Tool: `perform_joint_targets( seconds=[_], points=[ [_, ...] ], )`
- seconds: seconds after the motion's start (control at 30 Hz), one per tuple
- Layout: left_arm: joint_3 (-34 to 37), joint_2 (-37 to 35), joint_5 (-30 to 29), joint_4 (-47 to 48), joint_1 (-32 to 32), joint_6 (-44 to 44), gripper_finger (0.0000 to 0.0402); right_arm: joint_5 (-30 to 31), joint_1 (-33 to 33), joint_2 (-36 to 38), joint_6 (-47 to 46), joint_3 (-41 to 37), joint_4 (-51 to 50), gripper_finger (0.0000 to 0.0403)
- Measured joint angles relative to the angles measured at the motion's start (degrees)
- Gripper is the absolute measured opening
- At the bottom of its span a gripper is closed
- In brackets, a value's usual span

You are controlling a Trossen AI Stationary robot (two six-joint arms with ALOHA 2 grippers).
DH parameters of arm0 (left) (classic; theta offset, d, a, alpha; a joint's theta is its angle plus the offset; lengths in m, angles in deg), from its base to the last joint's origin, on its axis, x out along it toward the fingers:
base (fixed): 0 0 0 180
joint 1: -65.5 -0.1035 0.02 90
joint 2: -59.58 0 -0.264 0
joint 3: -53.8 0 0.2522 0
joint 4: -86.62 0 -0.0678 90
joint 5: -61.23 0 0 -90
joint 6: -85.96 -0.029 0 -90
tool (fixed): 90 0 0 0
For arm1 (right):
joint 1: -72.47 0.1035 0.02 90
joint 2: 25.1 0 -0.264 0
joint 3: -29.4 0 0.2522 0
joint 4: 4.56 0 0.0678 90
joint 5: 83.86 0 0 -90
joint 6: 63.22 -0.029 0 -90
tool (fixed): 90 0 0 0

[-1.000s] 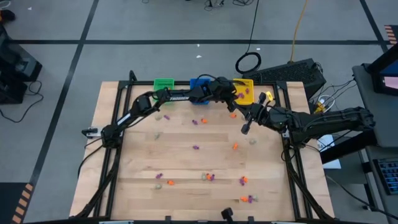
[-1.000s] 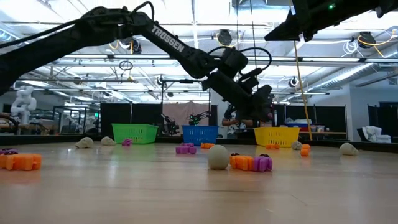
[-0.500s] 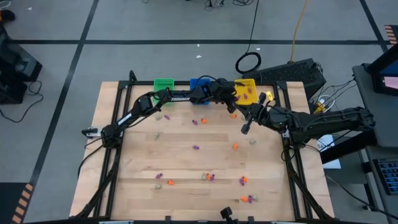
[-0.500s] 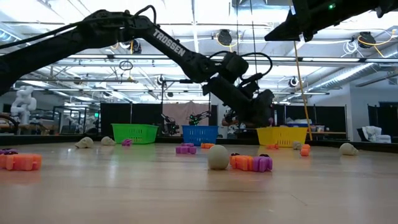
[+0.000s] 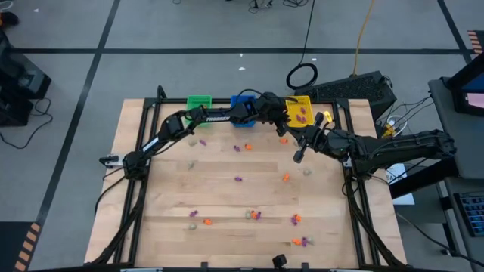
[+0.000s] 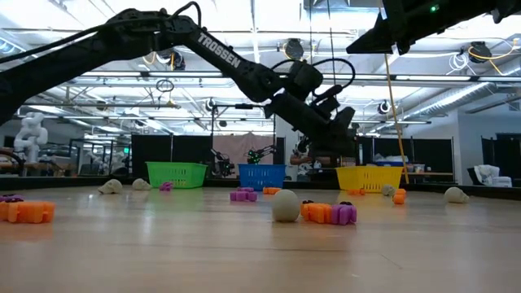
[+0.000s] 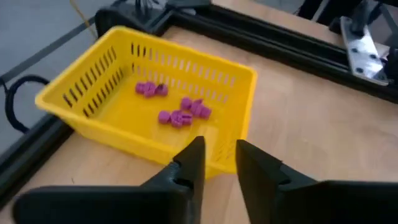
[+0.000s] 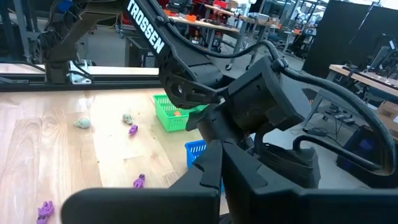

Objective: Sort Halloween decoration
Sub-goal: Adjust the yellow bin on the table

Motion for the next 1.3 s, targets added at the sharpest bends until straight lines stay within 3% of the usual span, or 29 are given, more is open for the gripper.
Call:
perform_joint_targets(
  seconds=[0.17, 0.4, 0.57, 0.77, 0.97, 1.3],
  points=[
    [1.56, -2.06, -0.12, -3.56, 2.43, -2.52, 0.0009, -0.02, 0.26, 0.00, 0.19, 0.00, -0.47, 0.0000],
    [11.65, -1.89, -2.80, -19.00, 6.20, -0.27, 0.0001, 1.52, 0.88, -0.01, -1.69, 0.00, -5.00, 0.0000],
    [24.08, -6.89, -2.84, -29.64, 7.47, 1.90, 0.0000, 12.24, -0.81, -0.02, -12.19, 0.00, -17.49, 0.0000],
    [40.99, -17.90, -4.81, -43.11, 7.58, 1.76, 0.0000, 13.24, -9.69, -0.18, -23.42, 0.00, -28.92, 0.0000],
    [57.22, -28.91, -5.05, -52.60, 7.61, -0.70, 0.0000, 2.89, -22.83, -1.16, -26.86, 0.00, -36.06, 0.0000],
    [78.33, -44.82, -5.80, -62.14, 7.61, -1.63, 0.0000, -6.94, -40.28, -12.32, -25.36, 0.07, -32.14, 0.0000]
  ],
)
